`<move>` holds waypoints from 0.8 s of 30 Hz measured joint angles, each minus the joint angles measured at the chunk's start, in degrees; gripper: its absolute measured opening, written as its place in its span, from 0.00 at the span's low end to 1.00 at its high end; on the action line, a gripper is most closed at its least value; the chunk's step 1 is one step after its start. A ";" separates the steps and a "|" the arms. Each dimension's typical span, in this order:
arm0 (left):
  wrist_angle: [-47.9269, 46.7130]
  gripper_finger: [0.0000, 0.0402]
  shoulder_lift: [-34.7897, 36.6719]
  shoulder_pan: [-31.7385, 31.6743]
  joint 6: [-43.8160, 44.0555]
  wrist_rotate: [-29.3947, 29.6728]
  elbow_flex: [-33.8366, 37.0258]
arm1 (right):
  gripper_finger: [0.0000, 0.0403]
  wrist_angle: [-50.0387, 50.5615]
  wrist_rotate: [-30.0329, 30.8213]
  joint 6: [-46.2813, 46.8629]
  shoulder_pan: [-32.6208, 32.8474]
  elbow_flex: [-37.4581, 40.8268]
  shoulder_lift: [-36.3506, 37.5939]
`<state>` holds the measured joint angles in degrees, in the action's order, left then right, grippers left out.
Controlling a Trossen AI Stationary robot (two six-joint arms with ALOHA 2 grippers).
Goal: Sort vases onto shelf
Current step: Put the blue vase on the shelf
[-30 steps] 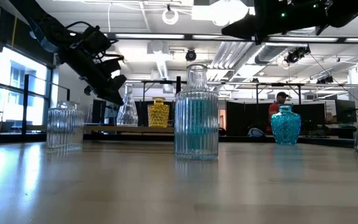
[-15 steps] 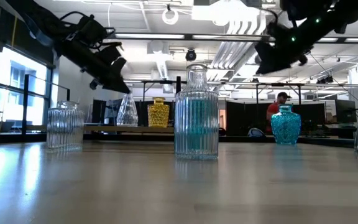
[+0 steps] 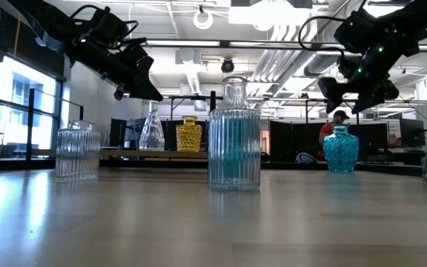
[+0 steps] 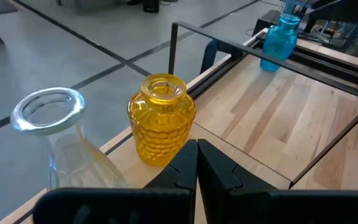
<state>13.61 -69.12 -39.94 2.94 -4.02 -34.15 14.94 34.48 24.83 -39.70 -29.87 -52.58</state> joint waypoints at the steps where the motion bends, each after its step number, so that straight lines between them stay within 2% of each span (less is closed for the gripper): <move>1: 0.11 0.00 0.00 0.00 -0.01 0.01 -0.01 | 0.83 -1.03 -1.13 -0.51 -0.98 0.64 -0.05; 12: 0.07 0.00 -0.02 0.00 -0.04 0.03 0.00 | 0.83 -6.23 -4.37 -4.30 -5.66 1.89 -7.27; 20: 0.07 0.00 -0.02 -0.02 -0.09 -0.04 0.00 | 0.83 -10.06 -4.31 -3.61 -7.95 1.89 -13.22; 24: 0.04 0.00 -0.02 -0.02 -0.24 -0.08 0.00 | 0.80 -10.20 -4.10 -3.25 -9.22 1.90 -14.73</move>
<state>13.65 -69.14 -39.97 2.70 -4.10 -34.15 4.74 30.38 21.58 -48.92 -27.98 -67.30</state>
